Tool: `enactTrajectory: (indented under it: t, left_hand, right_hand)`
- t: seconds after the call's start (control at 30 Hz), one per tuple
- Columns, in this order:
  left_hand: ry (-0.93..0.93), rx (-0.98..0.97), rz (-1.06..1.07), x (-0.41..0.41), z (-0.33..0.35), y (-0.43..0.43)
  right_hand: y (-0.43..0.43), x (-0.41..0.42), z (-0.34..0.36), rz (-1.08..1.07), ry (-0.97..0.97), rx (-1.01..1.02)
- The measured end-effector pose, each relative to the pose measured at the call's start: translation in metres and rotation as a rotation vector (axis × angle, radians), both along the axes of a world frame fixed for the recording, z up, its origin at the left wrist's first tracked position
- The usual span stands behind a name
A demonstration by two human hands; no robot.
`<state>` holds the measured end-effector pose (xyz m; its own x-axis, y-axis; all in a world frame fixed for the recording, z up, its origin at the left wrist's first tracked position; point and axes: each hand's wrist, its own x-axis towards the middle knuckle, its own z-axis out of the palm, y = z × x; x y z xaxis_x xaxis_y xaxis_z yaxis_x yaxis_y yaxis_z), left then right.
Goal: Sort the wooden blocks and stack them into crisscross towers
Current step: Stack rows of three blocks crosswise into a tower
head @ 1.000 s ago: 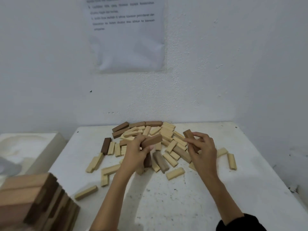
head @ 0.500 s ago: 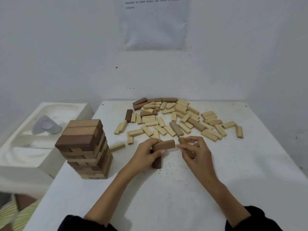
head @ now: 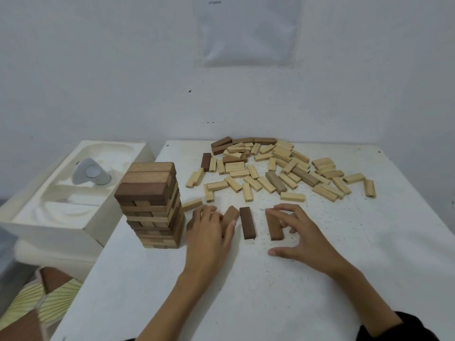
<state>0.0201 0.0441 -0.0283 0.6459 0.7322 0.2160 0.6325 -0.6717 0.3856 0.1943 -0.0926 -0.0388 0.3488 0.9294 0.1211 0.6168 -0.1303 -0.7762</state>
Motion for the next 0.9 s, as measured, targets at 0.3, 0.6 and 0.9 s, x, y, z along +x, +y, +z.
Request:
enactTrajectory:
  t: [0.3,0.6,0.9]
  left_hand:
    - [-0.096,-0.162,-0.105,-0.007,0.007,0.002]
    - [-0.148,-0.640,-0.294,-0.007,0.012,0.026]
    - [0.063,-0.420,-0.419,0.007,0.006,0.041]
  right_hand:
    - [0.015,0.013,-0.002,0.022,-0.063,-0.063]
    - [0.034,0.013,-0.001,0.070,-0.115,-0.075]
    - [0.029,0.023,0.004,0.131,-0.062,-0.175]
